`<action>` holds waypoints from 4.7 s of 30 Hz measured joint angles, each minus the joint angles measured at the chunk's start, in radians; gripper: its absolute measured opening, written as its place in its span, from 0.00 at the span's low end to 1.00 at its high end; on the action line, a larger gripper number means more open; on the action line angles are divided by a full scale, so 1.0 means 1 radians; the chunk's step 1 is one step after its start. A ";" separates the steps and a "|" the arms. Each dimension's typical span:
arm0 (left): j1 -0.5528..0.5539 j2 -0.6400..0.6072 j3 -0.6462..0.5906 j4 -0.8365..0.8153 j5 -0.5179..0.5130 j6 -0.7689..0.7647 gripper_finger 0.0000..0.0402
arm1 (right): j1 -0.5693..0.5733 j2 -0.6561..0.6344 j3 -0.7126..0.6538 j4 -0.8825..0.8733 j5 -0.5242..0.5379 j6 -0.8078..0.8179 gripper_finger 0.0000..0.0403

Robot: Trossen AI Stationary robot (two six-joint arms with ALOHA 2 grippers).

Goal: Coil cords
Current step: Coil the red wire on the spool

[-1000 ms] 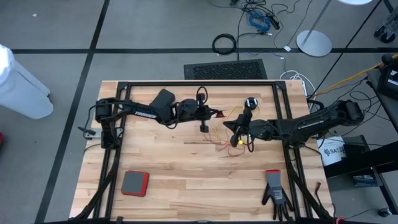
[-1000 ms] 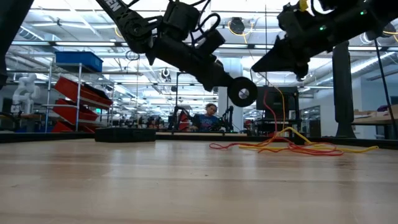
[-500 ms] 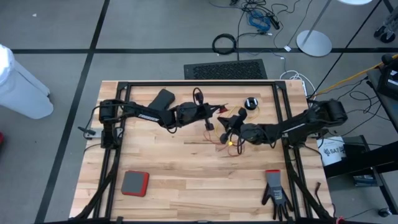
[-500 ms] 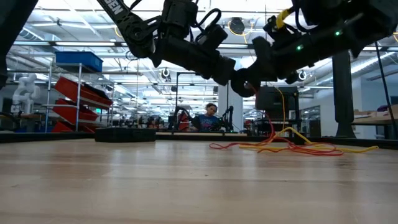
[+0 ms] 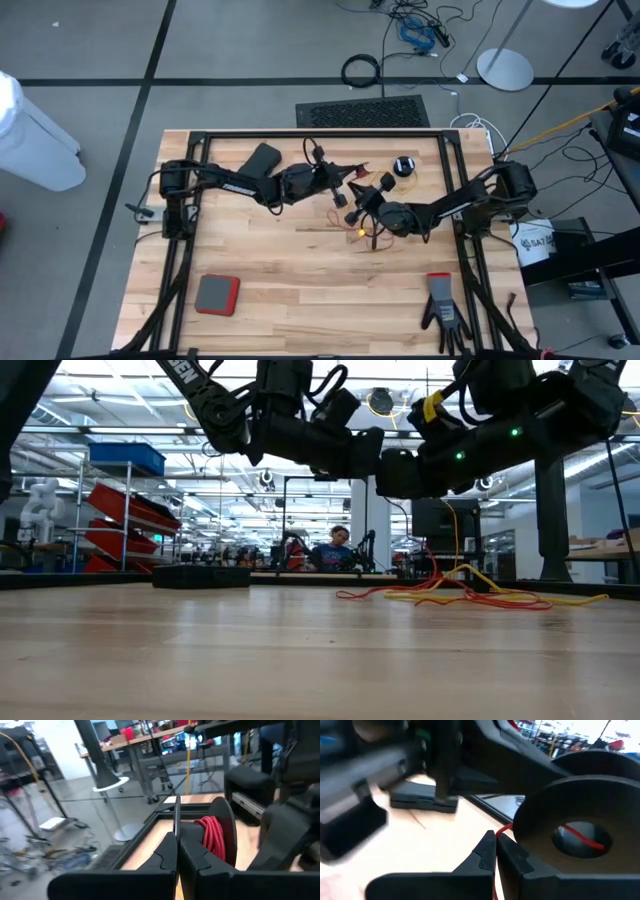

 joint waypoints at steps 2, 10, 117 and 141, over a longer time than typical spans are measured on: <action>0.007 0.000 0.000 0.002 0.037 -0.045 0.00 | 0.001 0.012 0.001 -0.001 0.029 -0.023 0.00; 0.066 0.001 0.000 -0.020 0.268 -0.232 0.00 | 0.031 0.007 0.001 -0.061 0.127 -0.137 0.00; 0.116 -0.059 0.001 -0.862 0.818 0.416 0.01 | 0.130 -0.289 -0.039 -0.531 -0.397 0.330 0.00; 0.009 -0.080 0.018 -0.566 -0.044 0.429 0.01 | 0.062 -0.288 0.059 -0.609 -0.411 0.382 0.00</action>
